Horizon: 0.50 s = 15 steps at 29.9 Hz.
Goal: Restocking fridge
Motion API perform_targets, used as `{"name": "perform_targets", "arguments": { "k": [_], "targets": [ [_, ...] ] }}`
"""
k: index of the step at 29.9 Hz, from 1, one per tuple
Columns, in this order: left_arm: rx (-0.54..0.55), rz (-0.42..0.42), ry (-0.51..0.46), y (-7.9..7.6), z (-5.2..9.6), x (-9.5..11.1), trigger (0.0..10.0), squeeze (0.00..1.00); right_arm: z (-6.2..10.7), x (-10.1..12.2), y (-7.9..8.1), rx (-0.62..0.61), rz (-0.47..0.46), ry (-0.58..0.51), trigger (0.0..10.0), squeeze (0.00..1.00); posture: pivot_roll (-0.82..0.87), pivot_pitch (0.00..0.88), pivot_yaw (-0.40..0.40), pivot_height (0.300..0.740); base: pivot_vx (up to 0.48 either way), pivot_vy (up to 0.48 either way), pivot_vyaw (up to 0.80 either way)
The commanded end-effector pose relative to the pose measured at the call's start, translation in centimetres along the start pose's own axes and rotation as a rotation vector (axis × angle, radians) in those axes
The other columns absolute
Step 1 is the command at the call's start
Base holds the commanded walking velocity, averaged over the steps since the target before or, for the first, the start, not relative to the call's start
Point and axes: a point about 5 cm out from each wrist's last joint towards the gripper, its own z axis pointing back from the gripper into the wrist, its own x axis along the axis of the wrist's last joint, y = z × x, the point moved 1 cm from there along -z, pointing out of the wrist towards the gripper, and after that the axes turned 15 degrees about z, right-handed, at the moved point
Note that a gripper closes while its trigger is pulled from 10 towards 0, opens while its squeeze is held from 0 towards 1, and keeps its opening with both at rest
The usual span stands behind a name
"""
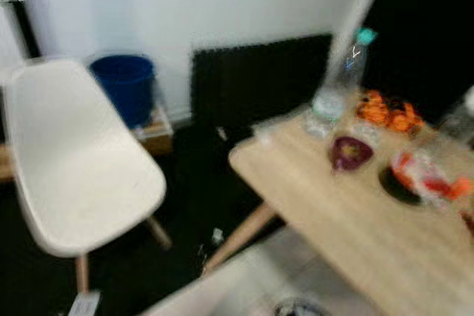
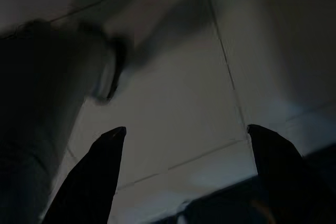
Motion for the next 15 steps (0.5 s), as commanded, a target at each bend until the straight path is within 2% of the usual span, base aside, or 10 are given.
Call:
{"name": "perform_targets", "arguments": {
  "k": [1,15],
  "targets": [
    [0.007,0.015,0.055,0.03,0.10,-1.67,10.0,0.00,0.20,-0.57,-0.73,-0.023,0.000,0.019,10.0,0.00,0.08,0.010,-0.089,0.740,0.000,0.000,-0.72],
    [0.014,0.029,0.048,0.13,0.13,-1.68,10.0,0.00,0.28,-0.79,-0.98,-0.022,0.002,0.027,10.0,0.00,0.08,0.015,-0.090,0.740,0.000,0.000,-0.71]
  ]
}}
